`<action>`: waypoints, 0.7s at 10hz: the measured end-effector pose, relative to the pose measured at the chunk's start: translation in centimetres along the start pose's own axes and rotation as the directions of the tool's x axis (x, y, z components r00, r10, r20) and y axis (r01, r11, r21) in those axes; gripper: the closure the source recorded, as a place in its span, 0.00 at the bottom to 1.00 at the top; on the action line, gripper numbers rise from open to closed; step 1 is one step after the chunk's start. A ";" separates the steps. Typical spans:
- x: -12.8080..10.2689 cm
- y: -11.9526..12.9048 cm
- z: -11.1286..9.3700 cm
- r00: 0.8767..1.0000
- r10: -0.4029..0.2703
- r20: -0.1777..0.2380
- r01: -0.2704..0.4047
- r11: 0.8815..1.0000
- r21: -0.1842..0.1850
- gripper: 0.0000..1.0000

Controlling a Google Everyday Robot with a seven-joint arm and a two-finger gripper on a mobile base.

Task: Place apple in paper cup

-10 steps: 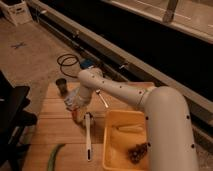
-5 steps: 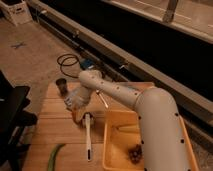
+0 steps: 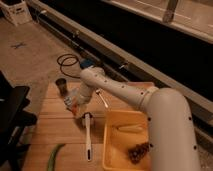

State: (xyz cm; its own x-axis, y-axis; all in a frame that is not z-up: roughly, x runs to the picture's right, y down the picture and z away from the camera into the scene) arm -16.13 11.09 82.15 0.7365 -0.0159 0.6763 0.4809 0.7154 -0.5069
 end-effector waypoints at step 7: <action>6.8 0.3 -13.9 0.972 0.102 -0.210 -0.060 0.978 0.198 1.00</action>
State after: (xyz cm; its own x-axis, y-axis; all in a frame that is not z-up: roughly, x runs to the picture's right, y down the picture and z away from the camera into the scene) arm -4.36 1.50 79.22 0.8651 -0.0886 0.4937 0.3319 0.8391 -0.4310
